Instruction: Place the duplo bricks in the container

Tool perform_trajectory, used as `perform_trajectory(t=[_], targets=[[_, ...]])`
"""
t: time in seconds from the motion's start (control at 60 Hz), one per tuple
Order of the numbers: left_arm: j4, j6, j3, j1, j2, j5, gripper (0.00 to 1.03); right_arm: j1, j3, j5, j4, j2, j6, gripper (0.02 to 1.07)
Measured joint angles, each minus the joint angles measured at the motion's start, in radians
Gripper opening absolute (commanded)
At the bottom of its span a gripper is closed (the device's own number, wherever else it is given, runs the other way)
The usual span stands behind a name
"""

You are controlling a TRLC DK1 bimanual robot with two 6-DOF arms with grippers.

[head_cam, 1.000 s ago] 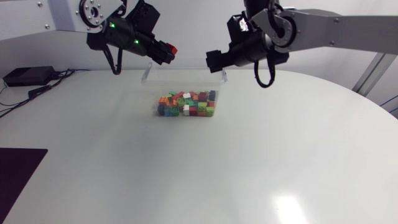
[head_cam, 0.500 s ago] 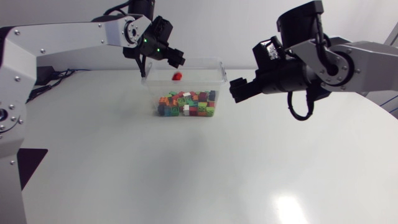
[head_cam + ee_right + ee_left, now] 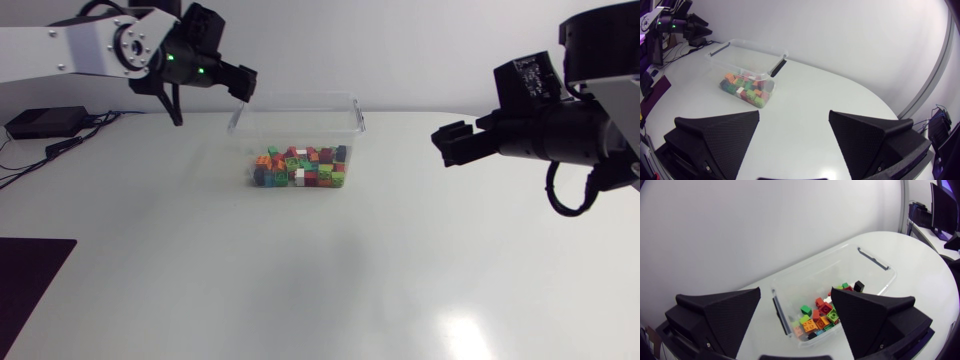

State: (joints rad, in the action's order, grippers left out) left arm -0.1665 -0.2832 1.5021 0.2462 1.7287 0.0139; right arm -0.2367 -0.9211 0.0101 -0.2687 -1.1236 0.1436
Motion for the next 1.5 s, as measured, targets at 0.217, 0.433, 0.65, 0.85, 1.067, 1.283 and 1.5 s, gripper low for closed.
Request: perform_trajectory(t=[0.217, 0.433, 0.65, 0.85, 1.067, 1.283, 1.5], targets=[[0.074, -0.001, -0.232, -0.062, -0.24, -0.01, 0.99, 0.044, 0.113, 0.066, 0.027, 0.161, 0.031, 1.02], [0.143, -0.005, -0.455, -0.087, -0.457, -0.013, 0.99, 0.068, 0.2, 0.105, 0.048, 0.303, 0.055, 1.02], [0.201, 0.004, -0.637, -0.128, -0.694, -0.016, 0.99, 0.088, 0.319, 0.134, 0.094, 0.478, 0.082, 1.02], [0.226, 0.056, -0.801, -0.163, -0.913, -0.019, 0.99, 0.089, 0.378, 0.158, 0.089, 0.586, 0.09, 1.02], [0.24, 0.079, -0.937, -0.174, -1.128, -0.031, 0.99, 0.095, 0.457, 0.18, 0.086, 0.731, 0.09, 1.02], [0.236, 0.098, -1.058, -0.2, -1.279, -0.031, 0.99, 0.116, 0.541, 0.174, 0.093, 0.851, 0.095, 1.02], [0.217, 0.137, -1.177, -0.211, -1.402, -0.03, 0.98, 0.148, 0.645, 0.124, 0.135, 0.924, 0.055, 1.02]])
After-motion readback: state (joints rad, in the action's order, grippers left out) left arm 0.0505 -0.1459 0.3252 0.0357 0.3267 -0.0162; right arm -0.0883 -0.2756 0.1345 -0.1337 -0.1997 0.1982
